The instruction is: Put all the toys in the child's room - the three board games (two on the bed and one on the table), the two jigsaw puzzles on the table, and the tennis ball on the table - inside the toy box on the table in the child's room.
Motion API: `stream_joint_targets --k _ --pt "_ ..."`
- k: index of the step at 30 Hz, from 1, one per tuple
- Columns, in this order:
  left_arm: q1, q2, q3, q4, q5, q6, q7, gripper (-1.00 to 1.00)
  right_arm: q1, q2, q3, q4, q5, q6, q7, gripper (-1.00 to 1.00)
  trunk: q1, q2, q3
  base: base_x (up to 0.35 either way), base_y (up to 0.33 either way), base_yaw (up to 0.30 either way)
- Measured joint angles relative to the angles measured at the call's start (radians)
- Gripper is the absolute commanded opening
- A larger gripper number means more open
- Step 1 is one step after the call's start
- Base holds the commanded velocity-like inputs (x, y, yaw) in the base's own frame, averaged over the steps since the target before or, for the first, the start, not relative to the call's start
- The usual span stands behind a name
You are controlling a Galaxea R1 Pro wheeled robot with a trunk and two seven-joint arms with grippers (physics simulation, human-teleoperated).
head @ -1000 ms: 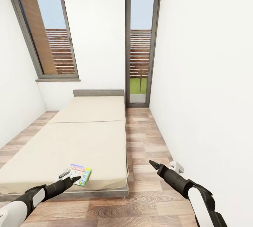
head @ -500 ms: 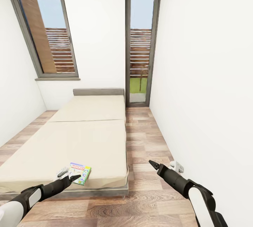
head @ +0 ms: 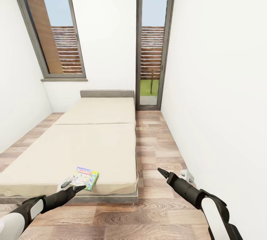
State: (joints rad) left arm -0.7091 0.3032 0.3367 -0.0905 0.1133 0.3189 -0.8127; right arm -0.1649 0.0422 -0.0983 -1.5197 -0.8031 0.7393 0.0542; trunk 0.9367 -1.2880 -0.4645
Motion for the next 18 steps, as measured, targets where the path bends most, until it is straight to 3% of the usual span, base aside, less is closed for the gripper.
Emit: stream_joint_targets --k 9,14,18 --pt "0.0 0.001 0.001 0.0 0.0 0.0 -0.013 1.0 0.0 0.0 0.0 0.0 -0.008 0.001 0.0 1.0 0.035 -0.063 -0.042 0.0 0.0 0.093" --pt "0.0 0.005 0.001 0.0 -0.001 0.005 -0.08 1.0 0.0 0.0 0.0 0.001 -0.008 0.0 0.0 1.0 0.054 -0.098 -0.065 0.0 0.0 0.093" --pt "0.0 0.036 0.003 0.0 -0.001 0.032 -0.123 1.0 0.0 0.0 0.0 0.001 -0.008 0.0 0.0 1.0 0.069 -0.126 -0.084 0.0 0.0 0.093"
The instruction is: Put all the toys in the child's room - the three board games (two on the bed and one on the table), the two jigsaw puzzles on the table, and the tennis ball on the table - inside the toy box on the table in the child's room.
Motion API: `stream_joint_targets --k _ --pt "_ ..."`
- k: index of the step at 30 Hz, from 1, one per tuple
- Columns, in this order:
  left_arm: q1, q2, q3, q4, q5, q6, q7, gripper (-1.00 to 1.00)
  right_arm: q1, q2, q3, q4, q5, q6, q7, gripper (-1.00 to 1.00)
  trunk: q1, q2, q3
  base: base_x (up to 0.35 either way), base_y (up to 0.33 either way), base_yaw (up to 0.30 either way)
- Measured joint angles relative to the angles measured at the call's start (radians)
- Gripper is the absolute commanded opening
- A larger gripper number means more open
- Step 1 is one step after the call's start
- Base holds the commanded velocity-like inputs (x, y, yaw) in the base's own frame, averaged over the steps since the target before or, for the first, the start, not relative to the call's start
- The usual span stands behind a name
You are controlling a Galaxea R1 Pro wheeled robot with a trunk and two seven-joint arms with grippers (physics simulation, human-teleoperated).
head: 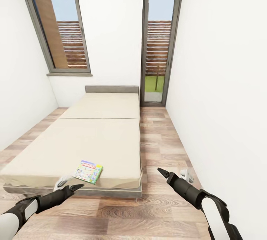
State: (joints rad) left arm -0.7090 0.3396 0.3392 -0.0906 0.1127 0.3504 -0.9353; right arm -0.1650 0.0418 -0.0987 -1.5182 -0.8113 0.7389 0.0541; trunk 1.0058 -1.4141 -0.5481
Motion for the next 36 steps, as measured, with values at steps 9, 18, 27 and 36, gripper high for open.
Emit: stream_joint_targets --k 9,18,27,36 --pt "-0.001 0.074 0.004 -0.002 0.027 0.072 -0.088 1.0 0.0 0.0 0.0 0.0 0.0 0.001 0.0 1.0 0.035 -0.063 -0.042 0.0 0.0 0.093" --pt "-0.002 0.116 0.004 -0.013 0.044 0.113 -0.258 1.0 0.0 0.0 -0.001 0.0 -0.001 0.002 0.0 1.0 0.069 -0.126 -0.084 0.0 0.0 0.093" --pt "-0.008 0.109 0.006 -0.015 0.048 0.113 -0.269 1.0 0.0 -0.001 -0.004 0.0 -0.004 0.004 0.0 1.0 0.104 -0.189 -0.125 0.0 0.0 0.093" --pt "-0.014 0.048 0.008 -0.057 0.054 0.123 -0.262 1.0 0.0 -0.002 -0.003 0.0 -0.004 0.004 0.0 1.0 0.138 -0.252 -0.167 0.0 0.0 0.093"
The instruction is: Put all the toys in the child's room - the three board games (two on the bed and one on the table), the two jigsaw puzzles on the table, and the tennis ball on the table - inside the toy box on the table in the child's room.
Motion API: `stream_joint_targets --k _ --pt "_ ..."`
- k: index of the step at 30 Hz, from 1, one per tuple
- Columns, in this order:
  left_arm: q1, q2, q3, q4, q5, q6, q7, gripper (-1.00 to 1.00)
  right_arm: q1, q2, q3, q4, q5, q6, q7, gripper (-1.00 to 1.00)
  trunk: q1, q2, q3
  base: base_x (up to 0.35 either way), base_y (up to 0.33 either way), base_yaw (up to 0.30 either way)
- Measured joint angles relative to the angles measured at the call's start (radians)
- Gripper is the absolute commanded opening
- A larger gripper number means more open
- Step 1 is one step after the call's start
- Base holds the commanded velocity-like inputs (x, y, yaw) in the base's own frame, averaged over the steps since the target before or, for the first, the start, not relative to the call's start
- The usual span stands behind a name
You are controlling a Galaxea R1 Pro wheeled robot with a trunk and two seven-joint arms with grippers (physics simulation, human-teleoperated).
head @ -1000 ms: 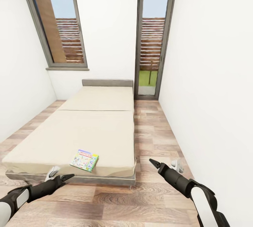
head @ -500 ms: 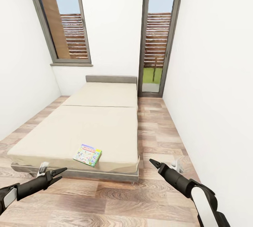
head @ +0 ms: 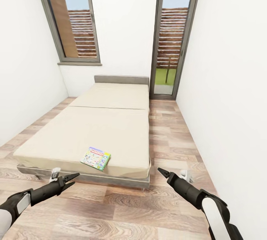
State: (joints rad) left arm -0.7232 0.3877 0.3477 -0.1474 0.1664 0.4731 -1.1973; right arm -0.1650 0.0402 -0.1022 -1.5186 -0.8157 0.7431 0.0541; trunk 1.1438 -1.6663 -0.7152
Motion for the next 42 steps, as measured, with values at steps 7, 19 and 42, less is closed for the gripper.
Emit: stream_joint_targets --k 7,19,42 --pt "0.0 -0.04 -0.004 -0.026 0.008 -0.001 0.021 1.0 0.0 0.001 0.003 0.0 0.001 -0.001 0.0 1.0 0.027 -0.049 -0.033 0.0 0.0 0.093" --pt "0.0 -0.034 -0.004 -0.029 0.011 -0.002 0.019 1.0 -0.001 0.002 0.001 0.004 0.001 -0.003 0.0 1.0 0.073 -0.133 -0.088 0.0 0.0 0.093" --pt "0.0 0.002 0.009 -0.029 0.068 0.007 -0.037 1.0 -0.001 0.002 0.001 0.006 0.001 -0.003 0.0 1.0 0.161 -0.294 -0.195 0.0 0.0 0.093"
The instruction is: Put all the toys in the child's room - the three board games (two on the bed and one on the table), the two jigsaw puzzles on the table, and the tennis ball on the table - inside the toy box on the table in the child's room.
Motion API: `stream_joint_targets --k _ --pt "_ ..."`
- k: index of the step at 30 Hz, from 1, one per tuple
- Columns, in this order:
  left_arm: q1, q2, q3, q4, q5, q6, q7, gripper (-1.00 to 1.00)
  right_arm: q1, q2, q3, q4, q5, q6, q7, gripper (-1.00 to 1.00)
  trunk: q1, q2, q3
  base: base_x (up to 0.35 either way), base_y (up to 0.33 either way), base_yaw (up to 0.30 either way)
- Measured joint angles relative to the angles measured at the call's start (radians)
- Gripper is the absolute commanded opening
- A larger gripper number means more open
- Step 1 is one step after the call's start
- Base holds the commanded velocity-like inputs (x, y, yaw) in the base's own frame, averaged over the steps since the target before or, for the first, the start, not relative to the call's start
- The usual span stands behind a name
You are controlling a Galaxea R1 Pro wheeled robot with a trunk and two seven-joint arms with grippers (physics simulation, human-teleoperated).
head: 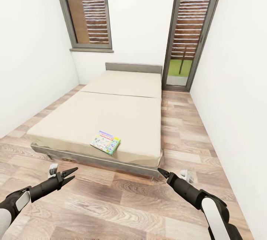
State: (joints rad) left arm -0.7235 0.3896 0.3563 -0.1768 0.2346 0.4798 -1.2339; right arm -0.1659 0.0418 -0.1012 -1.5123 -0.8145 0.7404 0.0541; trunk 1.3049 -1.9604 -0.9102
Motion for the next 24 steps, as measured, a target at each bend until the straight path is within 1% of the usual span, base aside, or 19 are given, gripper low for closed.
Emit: stream_joint_targets --k 7,13,16,24 --pt "0.0 0.002 0.0 0.0 0.0 0.002 0.001 1.0 0.0 0.0 0.0 0.0 0.0 0.0 0.0 1.0 0.027 -0.049 -0.032 0.0 0.0 0.093" --pt "0.0 0.021 0.0 0.0 0.0 0.001 0.001 1.0 0.0 0.0 0.0 0.002 0.0 -0.001 -0.001 1.0 0.05 -0.091 -0.06 0.0 0.0 0.093" --pt "0.0 0.025 0.0 0.0 0.0 0.001 0.002 1.0 -0.001 0.0 0.0 0.002 0.0 -0.001 -0.001 1.0 0.061 -0.112 -0.074 0.0 0.0 0.093" --pt "0.0 0.027 0.0 0.0 0.0 0.0 0.001 1.0 0.0 0.0 0.0 0.002 0.0 -0.001 -0.001 1.0 0.092 -0.168 -0.111 0.0 0.0 0.094"
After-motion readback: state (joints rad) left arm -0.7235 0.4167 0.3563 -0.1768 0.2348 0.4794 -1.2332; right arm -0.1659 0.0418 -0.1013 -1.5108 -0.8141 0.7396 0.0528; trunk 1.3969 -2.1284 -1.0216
